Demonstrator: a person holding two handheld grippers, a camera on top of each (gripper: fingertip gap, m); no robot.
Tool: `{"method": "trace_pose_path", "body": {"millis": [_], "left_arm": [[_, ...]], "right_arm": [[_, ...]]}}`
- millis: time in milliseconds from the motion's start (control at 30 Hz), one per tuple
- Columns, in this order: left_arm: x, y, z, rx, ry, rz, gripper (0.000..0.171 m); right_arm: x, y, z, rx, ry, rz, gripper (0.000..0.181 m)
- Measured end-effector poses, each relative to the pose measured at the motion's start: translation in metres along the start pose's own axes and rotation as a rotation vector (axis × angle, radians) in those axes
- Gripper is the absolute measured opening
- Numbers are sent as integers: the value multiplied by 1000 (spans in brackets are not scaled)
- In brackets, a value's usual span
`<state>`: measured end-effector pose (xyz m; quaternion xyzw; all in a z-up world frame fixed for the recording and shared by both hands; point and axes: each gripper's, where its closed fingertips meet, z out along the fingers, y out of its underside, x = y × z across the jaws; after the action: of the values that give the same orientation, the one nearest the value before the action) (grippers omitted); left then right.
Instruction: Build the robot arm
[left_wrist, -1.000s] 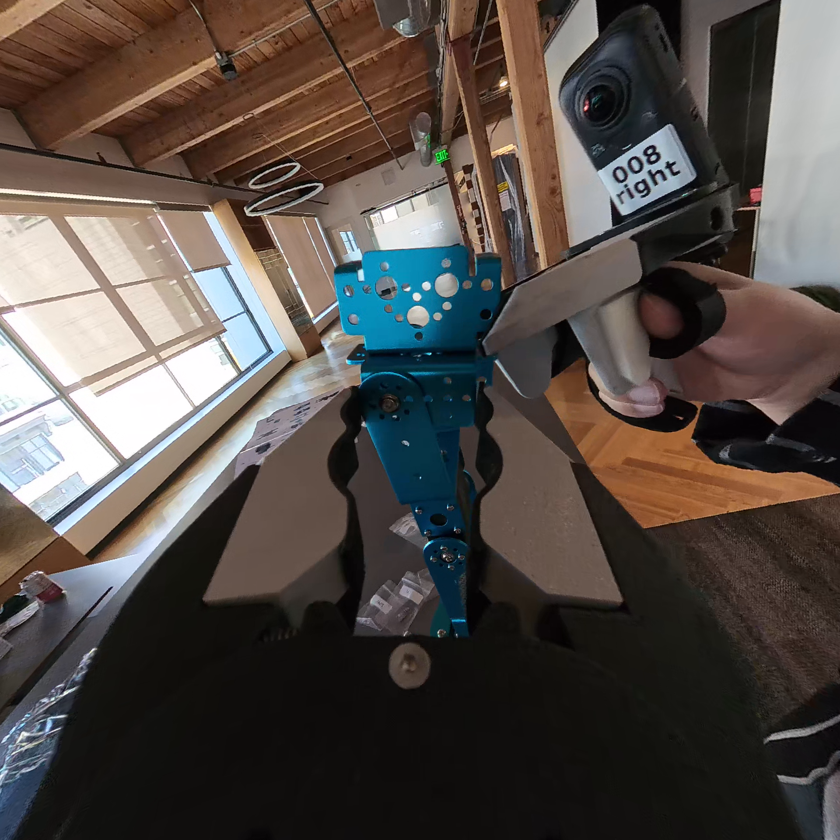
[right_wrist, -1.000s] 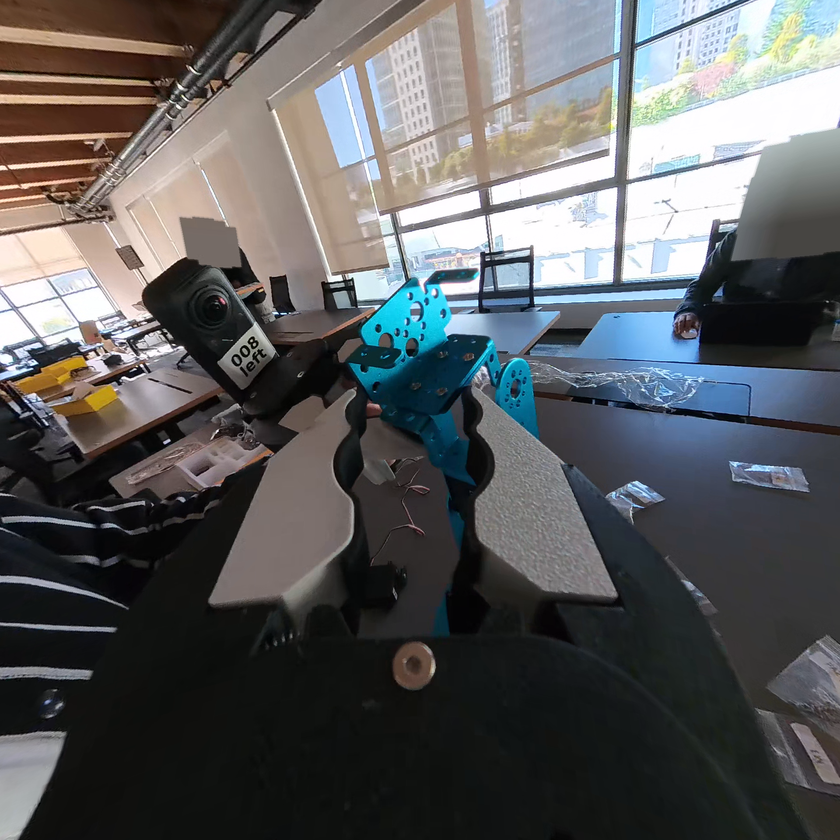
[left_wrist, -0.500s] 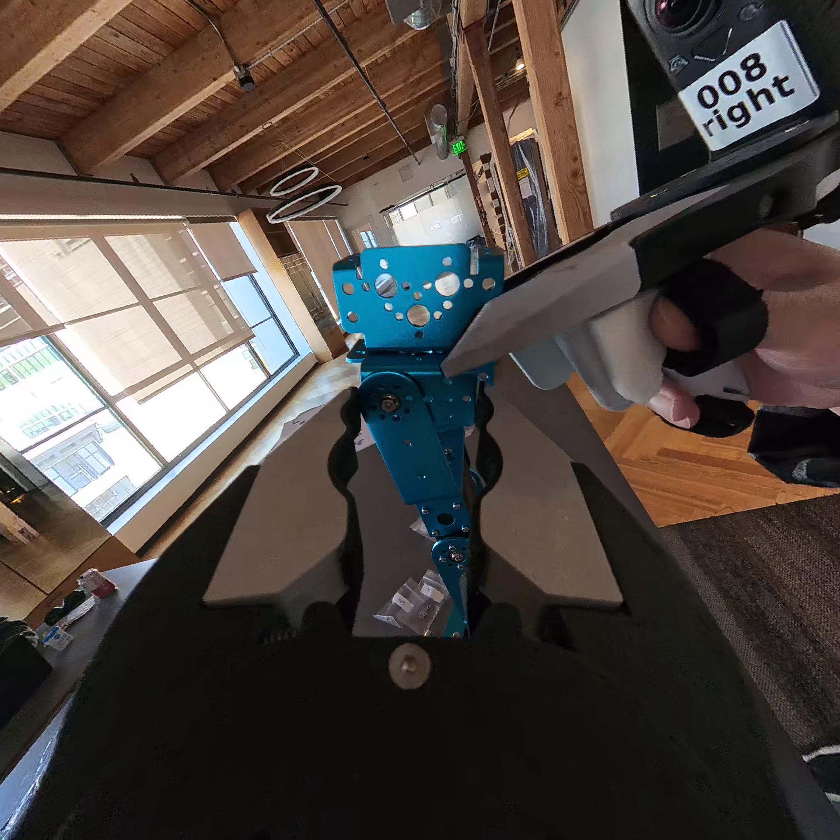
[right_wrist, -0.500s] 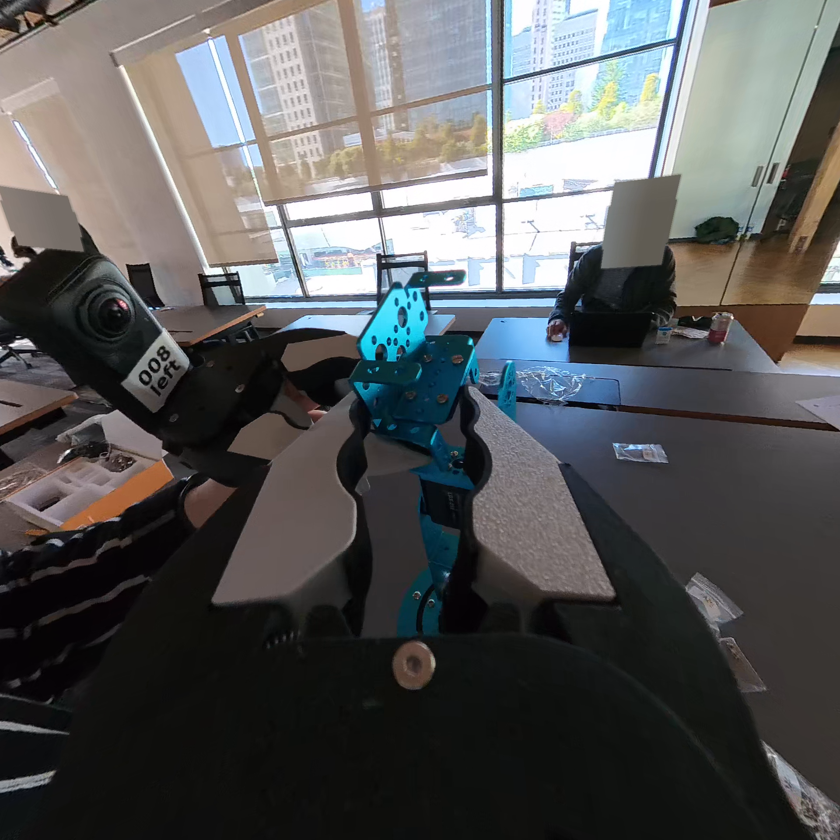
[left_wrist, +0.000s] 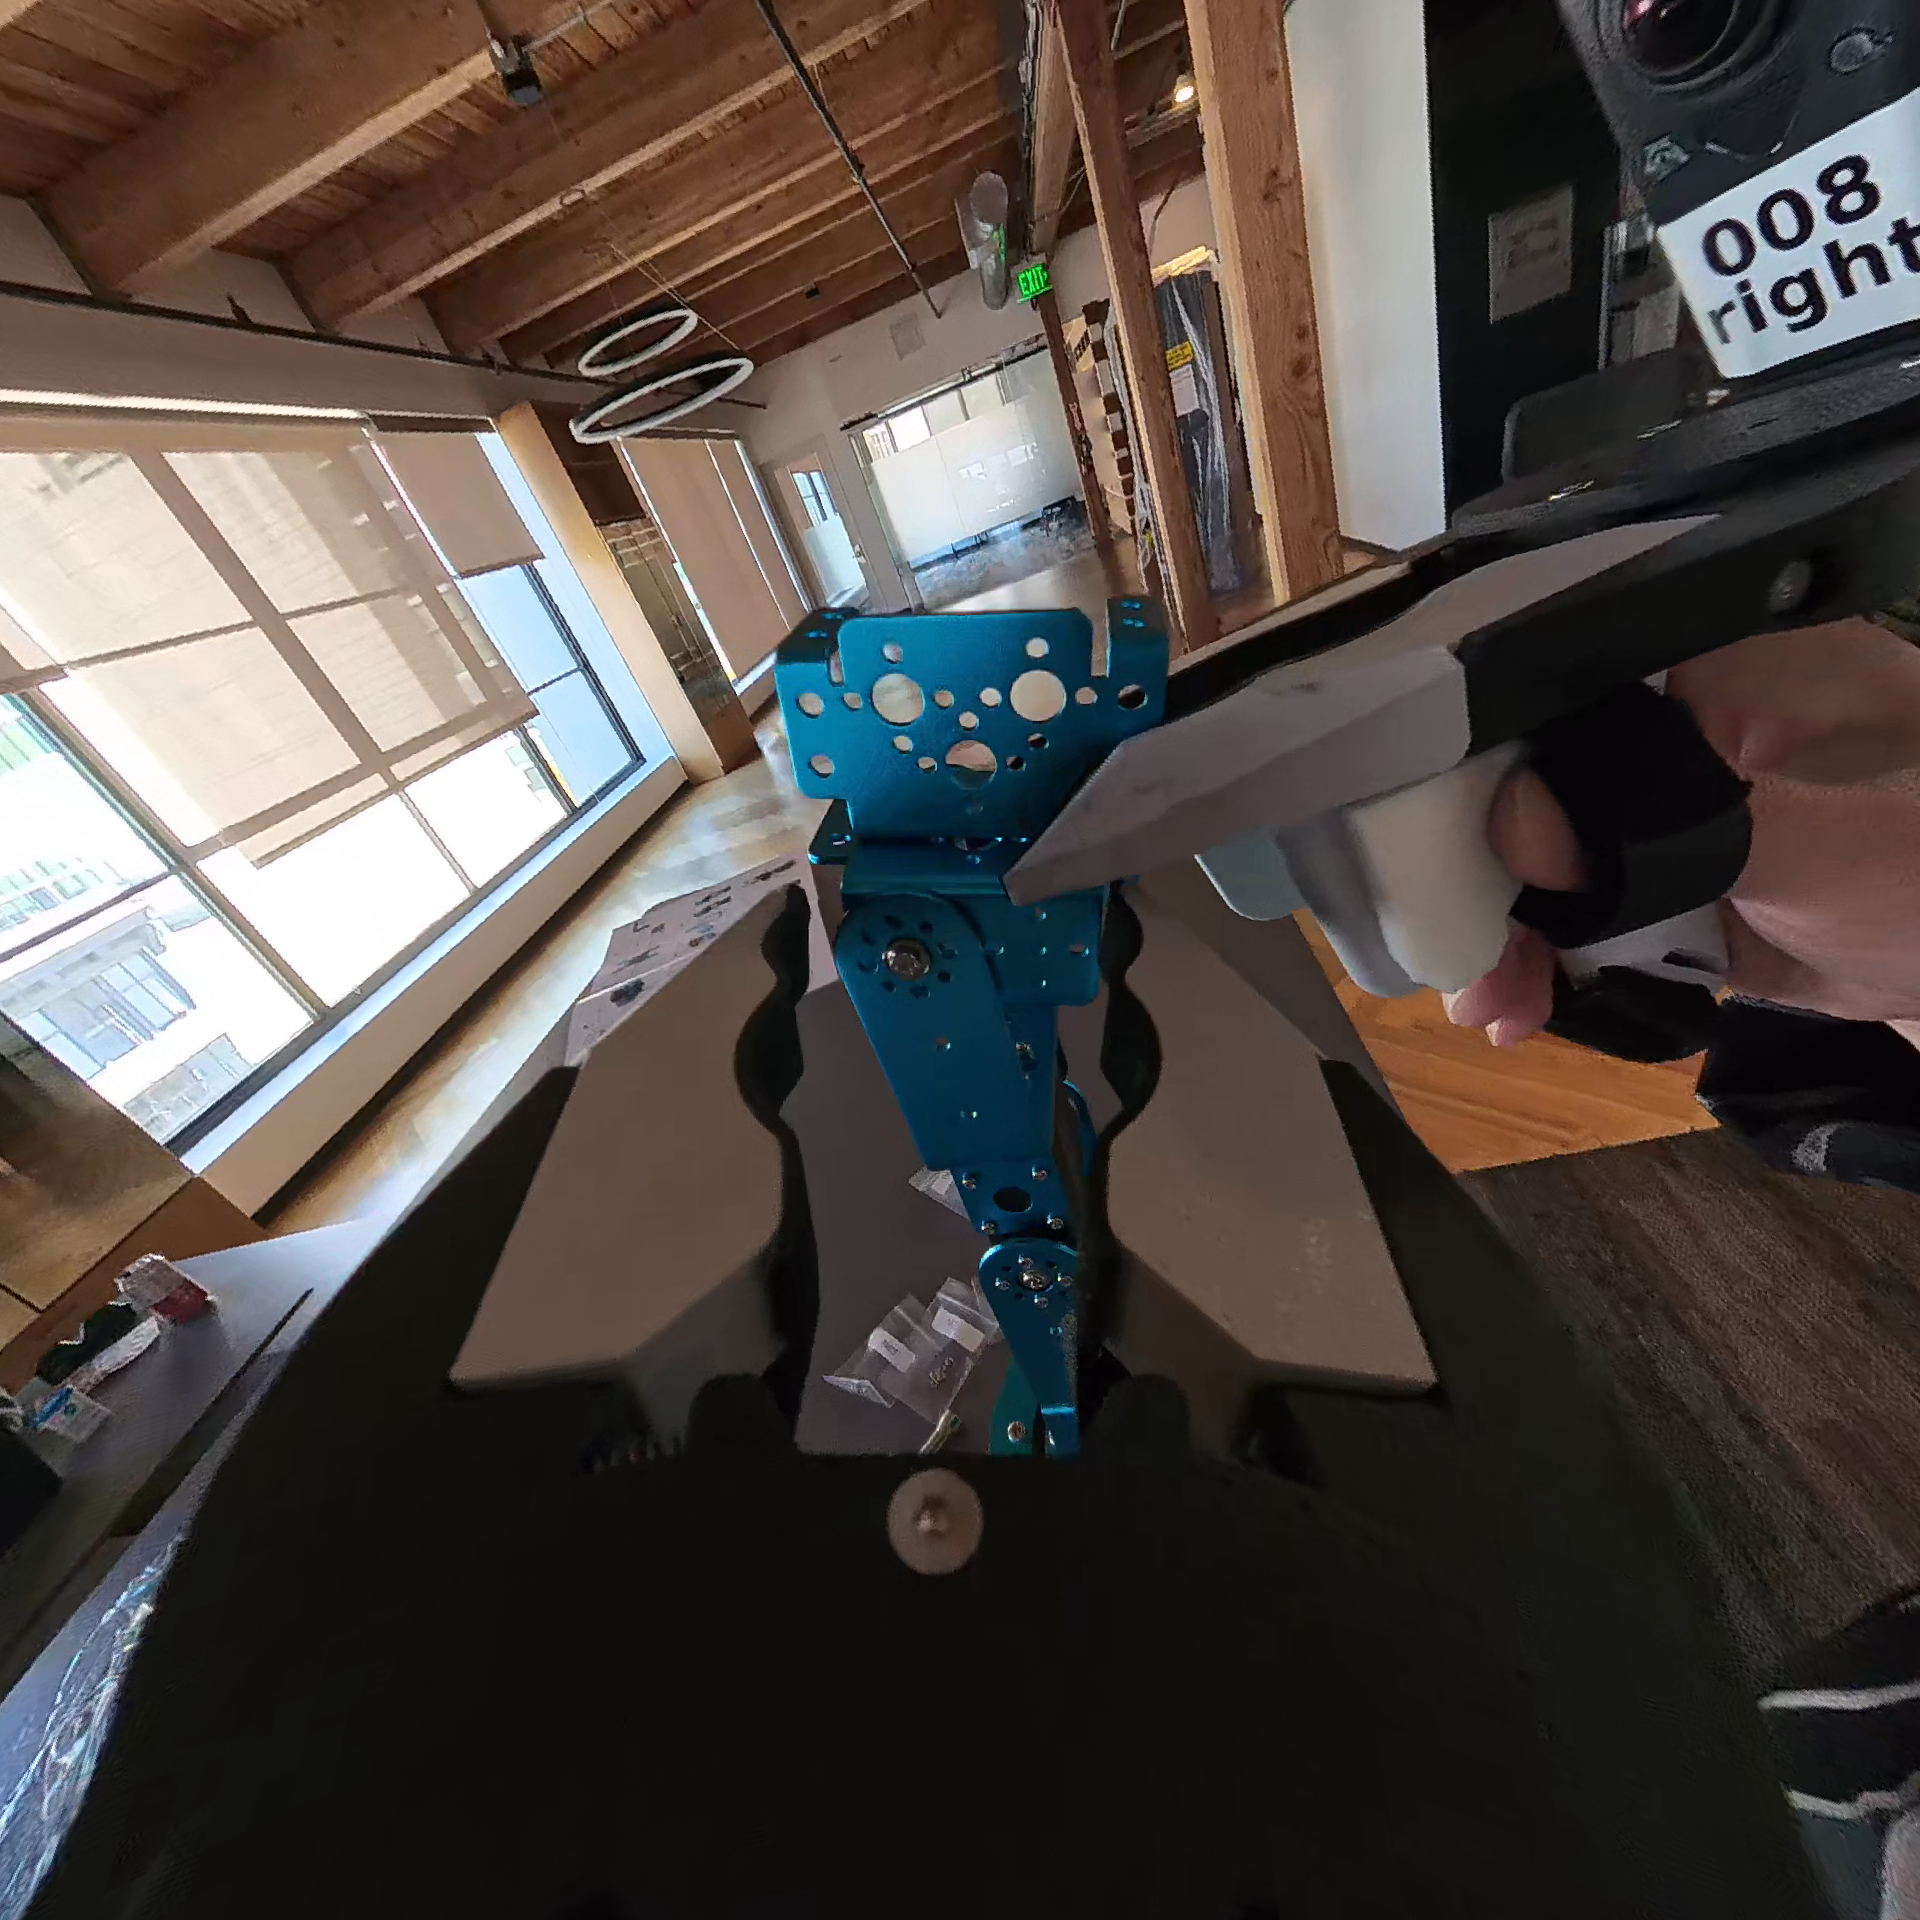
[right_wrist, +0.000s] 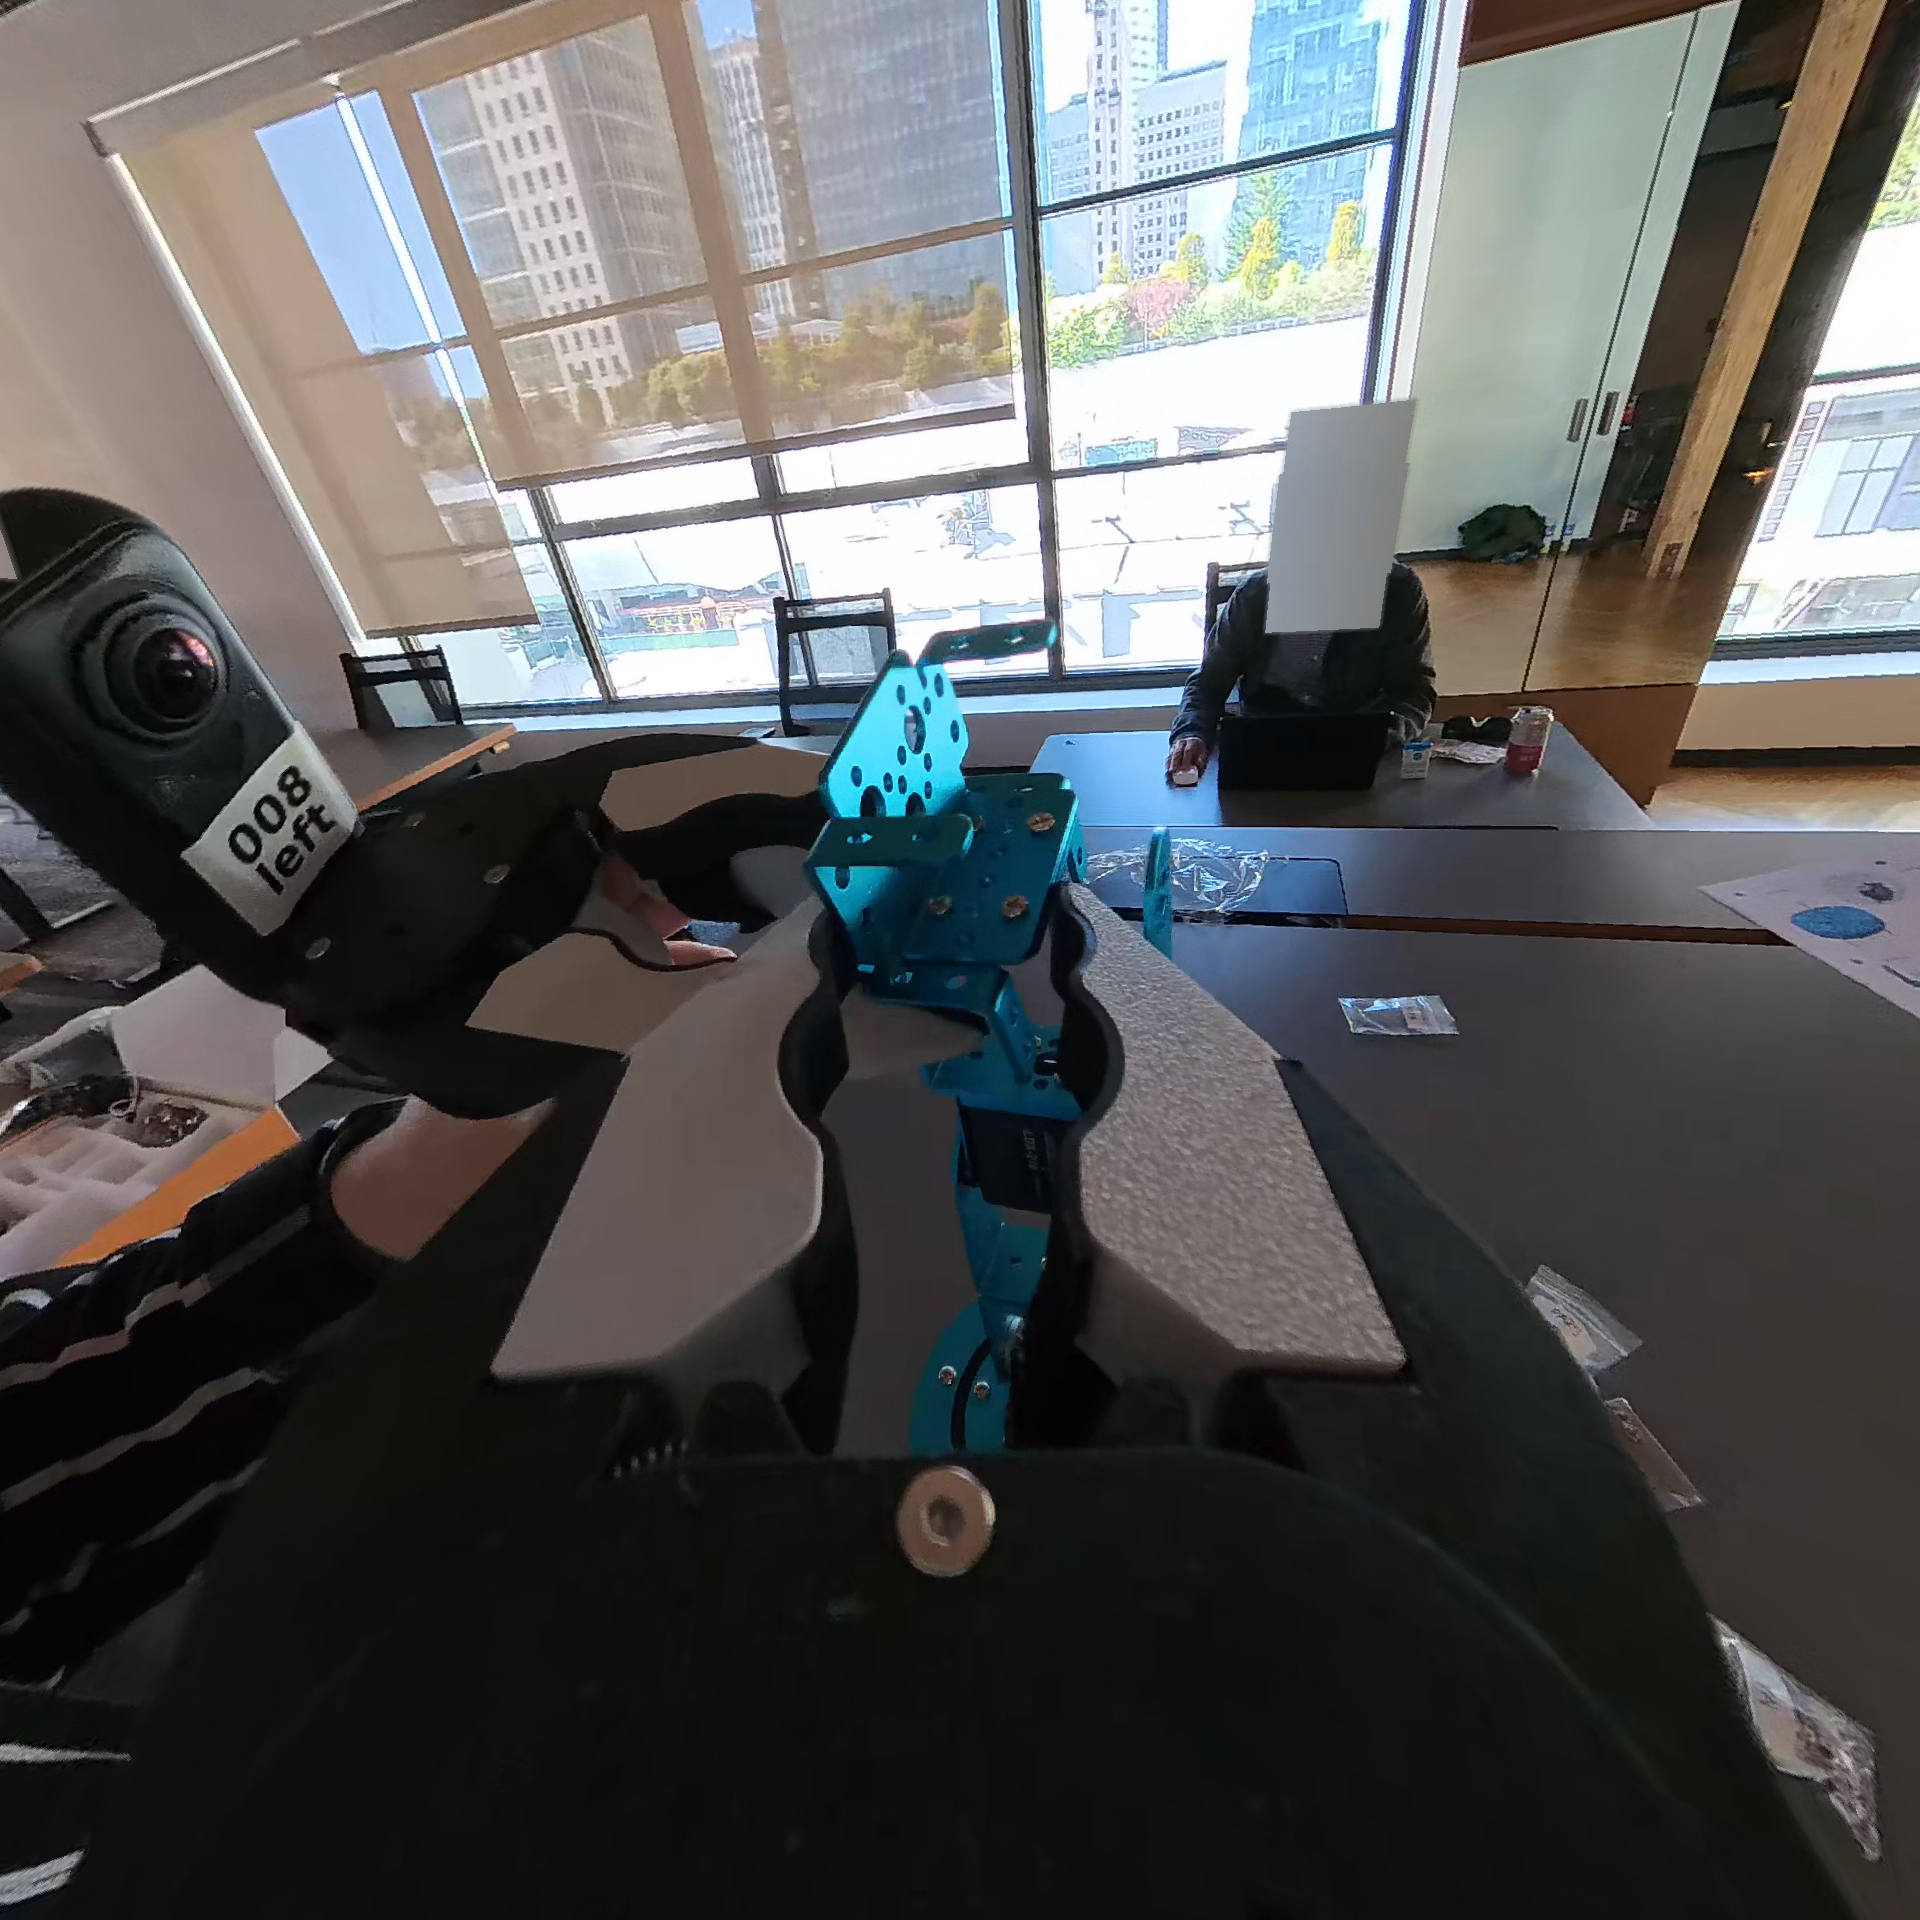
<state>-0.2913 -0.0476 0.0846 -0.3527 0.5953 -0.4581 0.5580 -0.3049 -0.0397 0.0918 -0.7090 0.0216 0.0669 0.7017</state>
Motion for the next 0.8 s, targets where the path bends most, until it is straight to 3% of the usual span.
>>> {"method": "trace_pose_path", "body": {"millis": [300,800], "left_arm": [[3,5,1,-78,52,0,49],[2,3,-1,-13,78,-56,49]], "right_arm": [[1,-1,2,-2,29,15,35],[0,-8,-4,64,14,-20,48]]}}
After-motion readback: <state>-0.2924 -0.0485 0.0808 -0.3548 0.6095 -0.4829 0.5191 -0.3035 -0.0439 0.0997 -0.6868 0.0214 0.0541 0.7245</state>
